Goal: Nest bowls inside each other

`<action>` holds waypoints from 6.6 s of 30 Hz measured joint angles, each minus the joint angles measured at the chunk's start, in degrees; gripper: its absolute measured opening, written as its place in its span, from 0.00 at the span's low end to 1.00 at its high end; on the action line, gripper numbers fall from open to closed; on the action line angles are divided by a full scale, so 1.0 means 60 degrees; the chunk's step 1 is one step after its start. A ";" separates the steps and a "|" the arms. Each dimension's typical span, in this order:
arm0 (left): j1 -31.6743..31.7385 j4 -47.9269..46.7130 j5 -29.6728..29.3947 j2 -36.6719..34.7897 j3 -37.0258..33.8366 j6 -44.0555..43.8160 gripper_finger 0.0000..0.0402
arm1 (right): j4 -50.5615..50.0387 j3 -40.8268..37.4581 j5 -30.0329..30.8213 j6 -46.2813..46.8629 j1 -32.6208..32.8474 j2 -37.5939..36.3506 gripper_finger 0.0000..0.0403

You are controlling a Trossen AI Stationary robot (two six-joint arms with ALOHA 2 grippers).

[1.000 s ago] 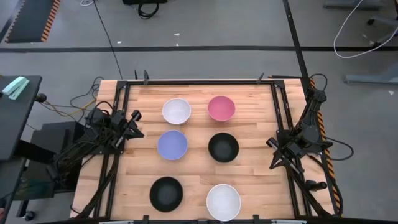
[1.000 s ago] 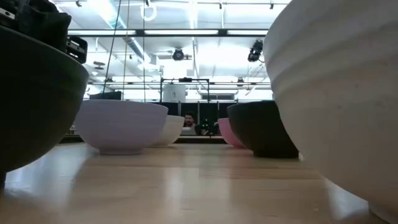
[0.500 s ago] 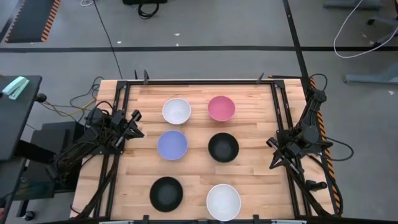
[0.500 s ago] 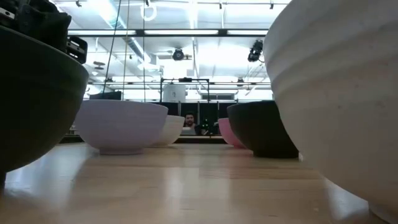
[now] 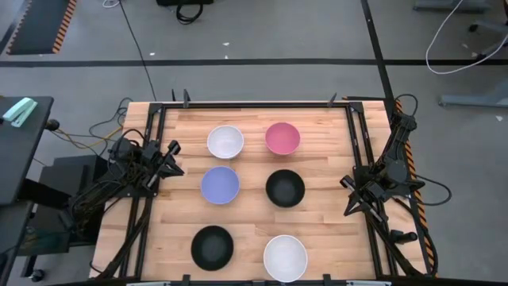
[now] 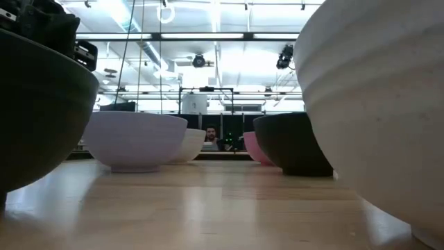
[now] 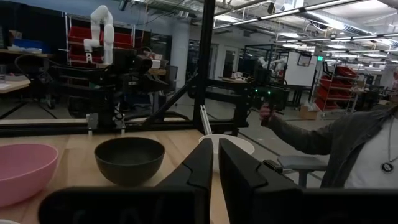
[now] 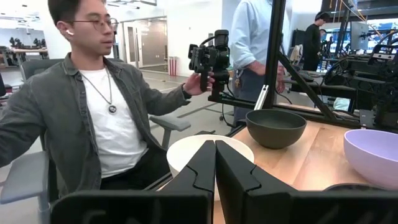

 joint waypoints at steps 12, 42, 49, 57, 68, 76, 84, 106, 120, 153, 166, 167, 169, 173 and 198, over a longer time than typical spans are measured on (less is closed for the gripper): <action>-0.0001 0.0007 -0.0003 0.0002 0.0004 0.0068 0.07 | 0.0011 0.0007 0.0000 0.0004 0.0000 0.0000 0.04; -0.0004 0.0004 -0.3546 0.0004 0.0004 0.2164 0.04 | 0.0878 0.0011 1.1539 -0.0273 -0.0015 0.0000 0.04; -0.0004 0.0011 -0.6379 0.0004 0.0004 0.3826 0.03 | 0.0874 0.0011 1.1723 0.0773 -0.0400 0.0000 0.04; -0.0015 0.0066 -0.6922 0.0011 0.0004 0.2773 0.09 | 0.1026 0.0011 1.1205 0.1041 -0.1052 0.0000 0.04; -0.0022 -0.0284 -0.6996 0.0142 0.0885 0.1431 0.27 | 0.1402 0.0889 1.0357 0.0263 -0.1512 0.0003 0.18; -0.0022 -0.2618 -0.7225 0.1892 0.2460 0.1398 0.36 | 0.1330 0.2341 1.0361 -0.0594 -0.1512 0.0160 0.30; -0.0022 -0.4444 -0.7224 0.4415 0.4111 0.1817 0.36 | 0.0641 0.4184 1.0940 -0.0542 -0.1512 0.1486 0.29; -0.0007 -0.5639 -0.7227 0.5825 0.5202 0.2430 0.33 | -0.0316 0.6641 0.6486 0.1470 -0.1937 0.4612 0.28; -0.0007 -0.5482 -0.7227 0.5825 0.5202 0.2397 0.34 | 0.0252 0.6880 0.1862 0.1090 -0.4928 0.6740 0.28; -0.0011 -0.5789 -0.7224 0.5829 0.5202 0.2579 0.32 | -0.9155 1.1647 -0.2858 0.5252 -1.4398 1.2061 0.28; -0.0007 -0.5950 -0.7227 0.5825 0.5202 0.2608 0.30 | -0.9278 1.1657 -0.3625 0.4430 -1.4968 1.4386 0.28; -0.0009 -0.5988 -0.7227 0.5827 0.5202 0.2608 0.31 | -0.9250 1.1657 -0.3600 0.4310 -1.5020 1.4576 0.28; -0.0007 -0.6032 -0.7227 0.5829 0.5202 0.2608 0.31 | -0.9194 1.1657 -0.3566 0.4162 -1.5100 1.4924 0.28; -0.0009 -0.6175 -0.7233 0.5825 0.5202 0.2676 0.32 | -0.9151 1.1653 -0.3342 0.3979 -1.5327 1.5370 0.28; -0.0011 -0.6298 -0.7366 0.5836 0.5198 0.2823 0.31 | -0.8432 1.1537 -0.3287 0.4003 -1.4951 1.5781 0.28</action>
